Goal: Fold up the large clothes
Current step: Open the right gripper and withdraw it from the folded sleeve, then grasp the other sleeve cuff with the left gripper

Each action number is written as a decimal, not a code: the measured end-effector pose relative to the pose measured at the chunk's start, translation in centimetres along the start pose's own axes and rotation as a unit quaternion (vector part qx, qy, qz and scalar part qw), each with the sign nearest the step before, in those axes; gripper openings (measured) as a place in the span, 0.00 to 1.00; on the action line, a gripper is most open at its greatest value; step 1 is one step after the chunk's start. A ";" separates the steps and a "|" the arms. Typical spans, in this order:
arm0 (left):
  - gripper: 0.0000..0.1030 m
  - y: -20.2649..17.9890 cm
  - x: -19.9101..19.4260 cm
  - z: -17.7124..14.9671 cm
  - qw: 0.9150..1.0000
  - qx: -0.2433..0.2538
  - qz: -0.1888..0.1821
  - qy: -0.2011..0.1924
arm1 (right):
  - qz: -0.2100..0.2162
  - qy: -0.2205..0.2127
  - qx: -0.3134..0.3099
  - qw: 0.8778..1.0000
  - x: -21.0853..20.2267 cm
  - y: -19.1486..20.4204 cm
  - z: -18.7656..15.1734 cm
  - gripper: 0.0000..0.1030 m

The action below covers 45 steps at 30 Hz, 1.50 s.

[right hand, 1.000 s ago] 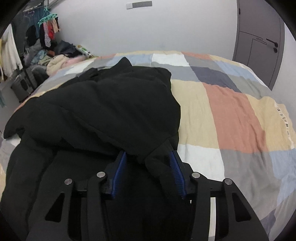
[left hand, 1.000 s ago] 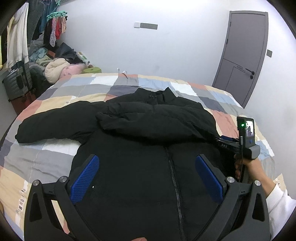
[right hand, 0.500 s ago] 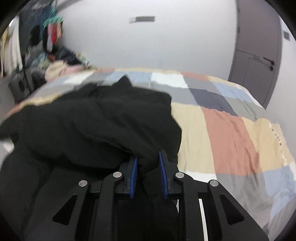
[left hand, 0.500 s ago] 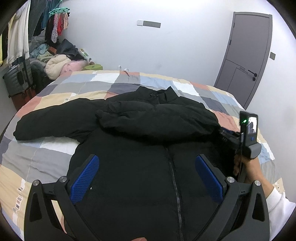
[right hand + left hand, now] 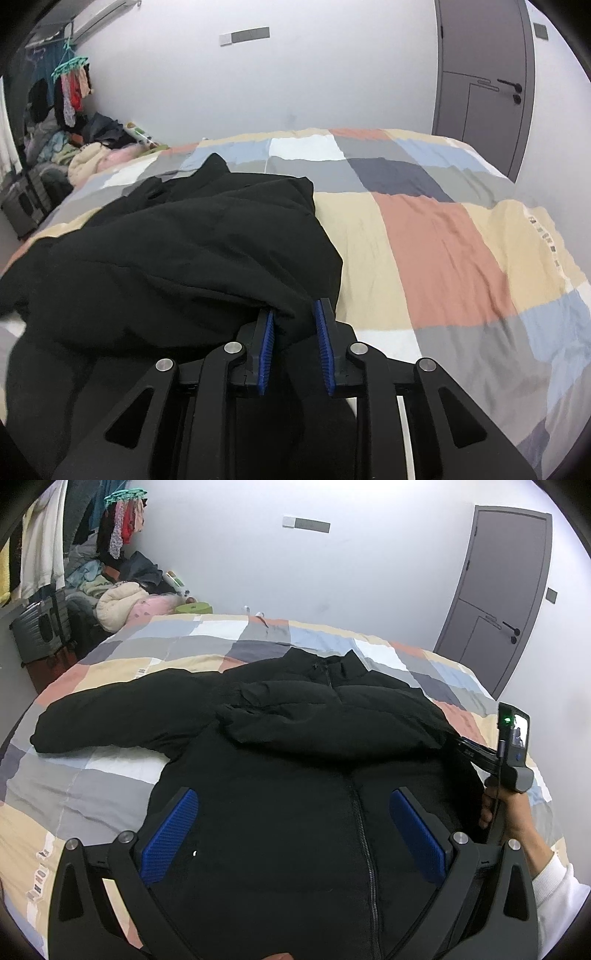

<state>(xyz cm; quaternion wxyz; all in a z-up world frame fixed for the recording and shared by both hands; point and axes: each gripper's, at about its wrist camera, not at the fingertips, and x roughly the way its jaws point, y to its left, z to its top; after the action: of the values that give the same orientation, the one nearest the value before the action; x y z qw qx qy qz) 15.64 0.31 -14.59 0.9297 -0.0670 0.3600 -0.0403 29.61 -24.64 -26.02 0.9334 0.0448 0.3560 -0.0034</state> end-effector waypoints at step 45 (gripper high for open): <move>1.00 16.7 -9.1 2.4 0.991 -0.040 0.070 -0.104 | 0.101 -0.139 -0.023 0.985 -31.5 13.8 -8.3 0.65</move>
<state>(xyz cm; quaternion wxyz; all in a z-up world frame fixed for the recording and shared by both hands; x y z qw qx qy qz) 10.97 18.11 -9.36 0.9593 -0.0823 0.2661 0.0461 1.10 -10.96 -10.12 0.9701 0.0581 0.2167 0.0926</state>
